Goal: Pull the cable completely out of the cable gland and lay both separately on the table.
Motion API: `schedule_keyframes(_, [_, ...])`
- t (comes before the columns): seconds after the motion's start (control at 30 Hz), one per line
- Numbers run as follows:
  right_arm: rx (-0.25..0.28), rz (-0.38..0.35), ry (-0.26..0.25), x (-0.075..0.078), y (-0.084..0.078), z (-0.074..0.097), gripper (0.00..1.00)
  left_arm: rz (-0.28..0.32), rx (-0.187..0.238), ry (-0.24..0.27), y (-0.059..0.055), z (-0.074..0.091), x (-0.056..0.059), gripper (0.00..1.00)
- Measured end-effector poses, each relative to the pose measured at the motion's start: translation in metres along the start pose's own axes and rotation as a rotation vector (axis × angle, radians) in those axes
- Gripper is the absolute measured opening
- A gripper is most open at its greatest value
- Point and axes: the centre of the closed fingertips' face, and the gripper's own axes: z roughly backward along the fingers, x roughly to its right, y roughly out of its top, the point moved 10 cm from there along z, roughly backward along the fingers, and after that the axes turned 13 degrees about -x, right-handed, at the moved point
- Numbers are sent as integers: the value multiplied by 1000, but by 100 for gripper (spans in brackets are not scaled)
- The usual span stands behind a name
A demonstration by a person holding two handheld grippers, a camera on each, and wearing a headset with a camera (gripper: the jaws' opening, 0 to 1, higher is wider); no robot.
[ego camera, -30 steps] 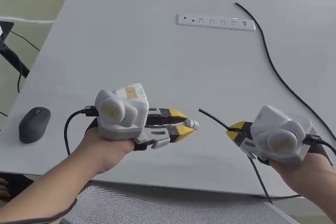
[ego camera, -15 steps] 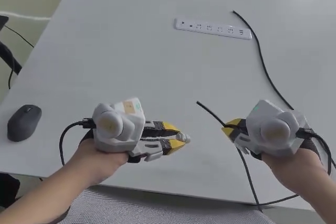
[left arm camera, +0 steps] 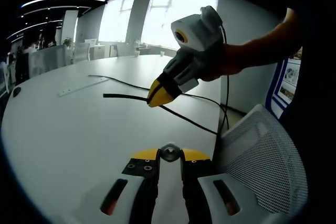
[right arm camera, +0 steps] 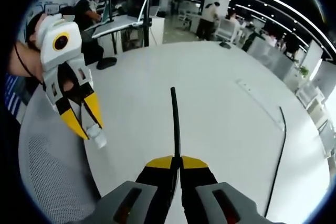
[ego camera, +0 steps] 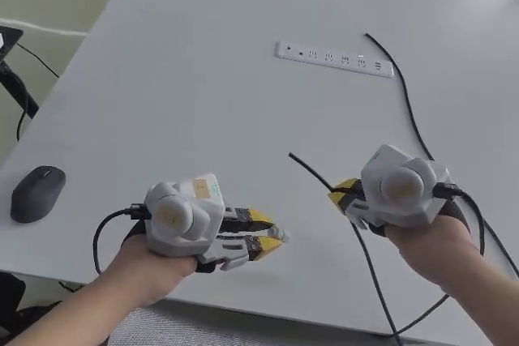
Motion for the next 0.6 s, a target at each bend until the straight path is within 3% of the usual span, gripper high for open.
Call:
schedule_keyframes(0.27, [-1,12,-16,17,16,-15,0,26,-16,23,-10,-1,-8,16])
schedule_keyframes(0.6, [-22,63,6,16,33,-36,0,26,-22,26,-21,-6,-11,16])
